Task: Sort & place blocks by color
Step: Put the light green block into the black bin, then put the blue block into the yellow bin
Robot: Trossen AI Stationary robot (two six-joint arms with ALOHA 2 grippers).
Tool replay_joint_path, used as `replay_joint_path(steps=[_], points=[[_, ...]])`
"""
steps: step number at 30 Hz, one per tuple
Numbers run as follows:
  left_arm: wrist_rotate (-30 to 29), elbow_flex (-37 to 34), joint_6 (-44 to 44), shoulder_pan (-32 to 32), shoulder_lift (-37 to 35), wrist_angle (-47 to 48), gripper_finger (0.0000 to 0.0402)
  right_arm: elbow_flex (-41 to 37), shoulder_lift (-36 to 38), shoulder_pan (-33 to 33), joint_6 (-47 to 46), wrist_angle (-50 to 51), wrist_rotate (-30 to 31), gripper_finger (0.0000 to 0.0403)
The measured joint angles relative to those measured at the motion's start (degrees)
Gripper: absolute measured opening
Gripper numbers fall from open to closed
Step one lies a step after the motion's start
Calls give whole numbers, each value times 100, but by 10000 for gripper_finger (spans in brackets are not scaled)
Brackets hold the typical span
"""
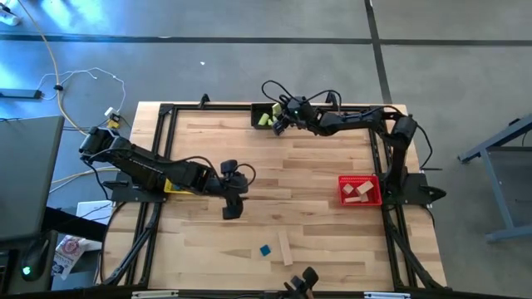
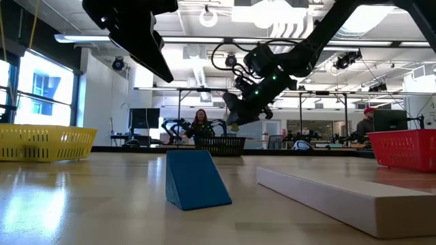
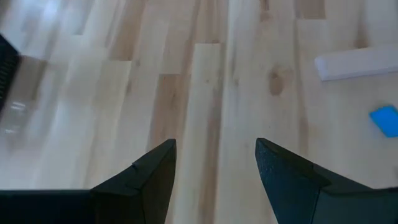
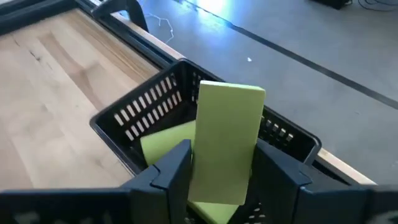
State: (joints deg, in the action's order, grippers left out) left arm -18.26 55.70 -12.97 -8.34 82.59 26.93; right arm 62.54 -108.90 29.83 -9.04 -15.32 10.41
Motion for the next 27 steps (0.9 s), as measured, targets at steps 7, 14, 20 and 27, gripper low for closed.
replay_joint_path(steps=[7, 14, 20, 27], points=[[186, 0, 5, -151, 0, -28, 207, 0, 0, 21, -3, -246, -53, 184], [193, 0, 337, -283, 0, -101, 207, 2, 132, -8, -2, -162, -149, 205], [308, 0, 587, -351, 0, -179, 207, 2, 664, -133, 141, 679, -665, 205], [313, 0, 669, -378, 0, -205, 207, 2, 1410, -501, 30, 1986, -1637, 206]])
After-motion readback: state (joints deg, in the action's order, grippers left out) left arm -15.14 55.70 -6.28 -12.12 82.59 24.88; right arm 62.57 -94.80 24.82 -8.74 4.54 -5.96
